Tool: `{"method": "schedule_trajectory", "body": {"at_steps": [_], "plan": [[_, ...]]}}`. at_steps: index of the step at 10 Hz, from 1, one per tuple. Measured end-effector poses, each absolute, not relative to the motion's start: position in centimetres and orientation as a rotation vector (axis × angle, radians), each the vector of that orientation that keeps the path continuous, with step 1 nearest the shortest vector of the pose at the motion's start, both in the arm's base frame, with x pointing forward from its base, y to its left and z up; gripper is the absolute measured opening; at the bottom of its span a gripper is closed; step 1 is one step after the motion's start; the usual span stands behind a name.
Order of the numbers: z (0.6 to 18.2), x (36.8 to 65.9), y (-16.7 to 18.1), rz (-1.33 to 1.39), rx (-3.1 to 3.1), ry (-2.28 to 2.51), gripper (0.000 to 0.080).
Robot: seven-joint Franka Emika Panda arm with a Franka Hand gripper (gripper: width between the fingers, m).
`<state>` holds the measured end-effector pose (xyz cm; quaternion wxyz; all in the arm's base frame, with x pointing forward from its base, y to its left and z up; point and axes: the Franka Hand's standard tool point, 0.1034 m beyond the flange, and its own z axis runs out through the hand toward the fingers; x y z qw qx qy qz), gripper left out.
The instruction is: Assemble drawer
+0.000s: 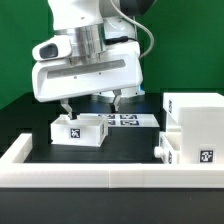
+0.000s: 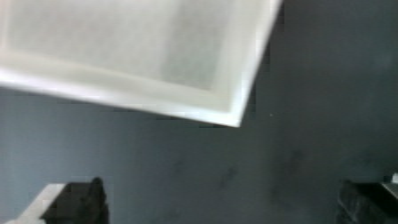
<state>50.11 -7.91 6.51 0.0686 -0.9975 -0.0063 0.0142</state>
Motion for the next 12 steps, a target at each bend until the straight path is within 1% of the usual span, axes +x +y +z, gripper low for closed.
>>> {"method": "schedule_trajectory", "body": {"at_steps": [2, 4, 5, 8, 12], "plan": [[6.4, 49.1, -7.2, 0.034, -3.014, 0.207, 0.0649], [5.6, 47.9, -6.5, 0.036, -2.997, 0.459, 0.0649], [5.1, 47.1, -6.3, 0.022, -3.001, 0.460, 0.0648], [3.5, 45.5, -5.6, 0.035, -3.024, 0.249, 0.0648], [3.3, 45.5, -5.5, 0.022, -3.026, 0.221, 0.0648]]}}
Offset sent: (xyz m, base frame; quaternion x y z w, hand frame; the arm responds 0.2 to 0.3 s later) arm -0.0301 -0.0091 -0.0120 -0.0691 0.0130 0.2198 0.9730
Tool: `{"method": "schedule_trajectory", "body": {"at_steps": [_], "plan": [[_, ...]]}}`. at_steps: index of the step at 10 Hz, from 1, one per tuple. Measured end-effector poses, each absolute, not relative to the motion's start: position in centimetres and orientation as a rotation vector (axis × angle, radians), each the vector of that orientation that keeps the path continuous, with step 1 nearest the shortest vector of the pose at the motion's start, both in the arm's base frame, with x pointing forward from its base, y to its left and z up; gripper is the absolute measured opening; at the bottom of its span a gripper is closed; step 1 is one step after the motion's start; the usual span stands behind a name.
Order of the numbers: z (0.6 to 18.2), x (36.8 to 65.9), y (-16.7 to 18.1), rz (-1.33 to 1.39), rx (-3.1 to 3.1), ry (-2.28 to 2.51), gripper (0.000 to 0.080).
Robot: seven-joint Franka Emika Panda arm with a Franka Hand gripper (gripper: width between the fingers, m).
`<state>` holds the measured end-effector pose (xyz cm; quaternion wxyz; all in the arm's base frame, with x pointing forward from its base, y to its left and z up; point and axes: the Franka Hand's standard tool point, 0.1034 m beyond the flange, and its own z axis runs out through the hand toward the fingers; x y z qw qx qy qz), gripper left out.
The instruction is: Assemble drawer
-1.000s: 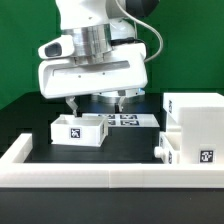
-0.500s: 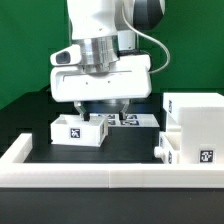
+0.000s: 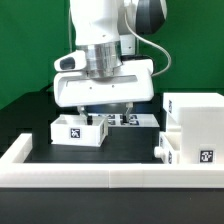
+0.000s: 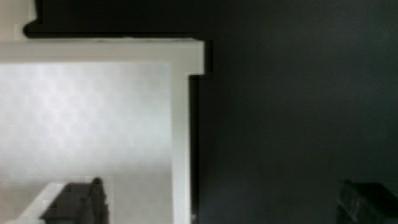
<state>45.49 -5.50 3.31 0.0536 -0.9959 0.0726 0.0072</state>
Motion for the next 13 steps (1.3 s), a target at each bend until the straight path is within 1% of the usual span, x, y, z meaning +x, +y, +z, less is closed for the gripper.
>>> {"method": "schedule_trajectory", "body": {"at_steps": [3, 6, 7, 8, 9, 11, 12, 13], "plan": [[1.8, 43.9, -6.0, 0.012, -3.037, 0.172, 0.0649], [0.8, 43.4, -6.4, 0.006, -3.042, 0.147, 0.0648], [0.7, 43.4, -6.4, 0.008, -3.041, 0.144, 0.0648], [0.6, 43.4, -6.4, 0.008, -3.041, 0.135, 0.0543], [0.6, 43.4, -6.4, 0.009, -3.041, 0.130, 0.0543], [0.6, 43.4, -6.1, 0.011, -3.041, 0.119, 0.0199], [0.6, 43.4, -5.9, 0.012, -3.041, 0.113, 0.0199], [0.6, 43.5, -5.8, 0.009, -3.042, 0.109, 0.0055]]}}
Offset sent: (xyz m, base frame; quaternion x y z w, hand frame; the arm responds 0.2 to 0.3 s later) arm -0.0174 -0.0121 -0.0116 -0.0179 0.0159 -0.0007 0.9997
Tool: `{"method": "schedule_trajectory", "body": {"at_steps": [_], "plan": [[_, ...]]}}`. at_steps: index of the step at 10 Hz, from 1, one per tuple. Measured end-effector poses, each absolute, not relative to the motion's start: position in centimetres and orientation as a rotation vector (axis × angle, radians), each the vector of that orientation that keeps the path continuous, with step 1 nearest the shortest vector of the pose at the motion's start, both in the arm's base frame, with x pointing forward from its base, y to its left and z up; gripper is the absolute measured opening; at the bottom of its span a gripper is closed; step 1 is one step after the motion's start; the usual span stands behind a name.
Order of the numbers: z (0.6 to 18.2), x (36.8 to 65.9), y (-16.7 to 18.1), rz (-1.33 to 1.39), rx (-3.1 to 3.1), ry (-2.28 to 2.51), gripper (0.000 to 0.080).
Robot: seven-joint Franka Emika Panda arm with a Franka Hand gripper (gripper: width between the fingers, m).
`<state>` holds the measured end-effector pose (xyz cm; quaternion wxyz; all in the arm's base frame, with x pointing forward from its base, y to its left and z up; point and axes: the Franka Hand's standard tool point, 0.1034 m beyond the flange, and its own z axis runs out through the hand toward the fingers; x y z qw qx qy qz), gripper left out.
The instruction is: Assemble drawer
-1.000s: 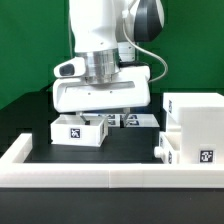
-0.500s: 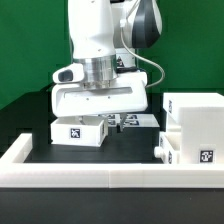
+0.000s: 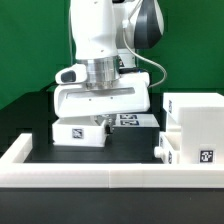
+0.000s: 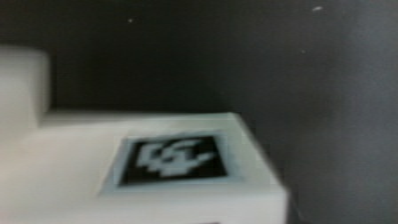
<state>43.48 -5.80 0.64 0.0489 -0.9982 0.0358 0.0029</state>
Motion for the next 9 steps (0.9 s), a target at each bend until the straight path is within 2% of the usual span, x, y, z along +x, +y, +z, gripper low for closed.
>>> {"method": "schedule_trajectory", "body": {"at_steps": [3, 5, 9], "plan": [[1.0, 43.9, -5.1, -0.002, -3.044, 0.085, 0.0045], [1.6, 44.6, -3.5, -0.006, -3.045, 0.066, 0.0044], [4.2, 47.8, 0.2, 0.080, -3.016, -0.087, 0.0044]]}}
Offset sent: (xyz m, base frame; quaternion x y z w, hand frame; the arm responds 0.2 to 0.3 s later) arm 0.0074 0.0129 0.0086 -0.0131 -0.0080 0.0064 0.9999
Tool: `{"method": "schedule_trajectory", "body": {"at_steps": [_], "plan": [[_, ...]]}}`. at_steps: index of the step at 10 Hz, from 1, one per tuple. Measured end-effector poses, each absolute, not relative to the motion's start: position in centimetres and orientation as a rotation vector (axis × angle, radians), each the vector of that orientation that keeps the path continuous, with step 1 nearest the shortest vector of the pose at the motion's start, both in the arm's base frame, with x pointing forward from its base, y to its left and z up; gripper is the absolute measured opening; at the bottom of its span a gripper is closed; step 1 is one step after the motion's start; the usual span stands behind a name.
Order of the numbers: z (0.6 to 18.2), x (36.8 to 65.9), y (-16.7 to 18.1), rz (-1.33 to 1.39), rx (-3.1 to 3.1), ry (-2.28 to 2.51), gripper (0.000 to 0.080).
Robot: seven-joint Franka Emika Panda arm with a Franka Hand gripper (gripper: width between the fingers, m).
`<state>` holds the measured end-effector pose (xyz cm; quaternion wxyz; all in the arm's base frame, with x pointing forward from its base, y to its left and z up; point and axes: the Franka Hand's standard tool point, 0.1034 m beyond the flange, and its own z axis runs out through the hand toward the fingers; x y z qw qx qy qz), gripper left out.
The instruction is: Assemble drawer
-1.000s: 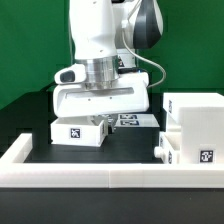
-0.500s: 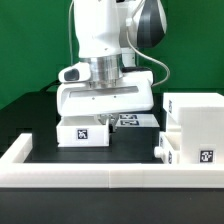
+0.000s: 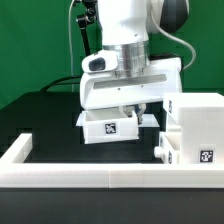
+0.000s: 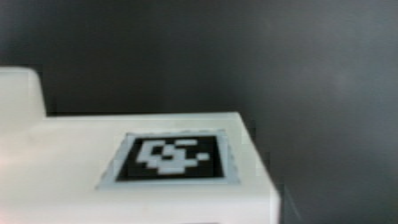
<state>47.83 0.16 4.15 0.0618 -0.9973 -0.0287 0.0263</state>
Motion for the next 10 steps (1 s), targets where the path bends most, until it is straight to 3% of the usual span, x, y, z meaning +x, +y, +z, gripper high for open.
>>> {"method": "schedule_trajectory", "body": {"at_steps": [2, 5, 10], "plan": [[5.1, 49.7, 0.6, 0.102, -2.993, -0.194, 0.0044], [4.8, 49.4, 0.6, 0.092, -2.960, -0.453, 0.0044], [5.5, 50.5, -1.9, 0.062, -2.681, -1.327, 0.0044]]}}
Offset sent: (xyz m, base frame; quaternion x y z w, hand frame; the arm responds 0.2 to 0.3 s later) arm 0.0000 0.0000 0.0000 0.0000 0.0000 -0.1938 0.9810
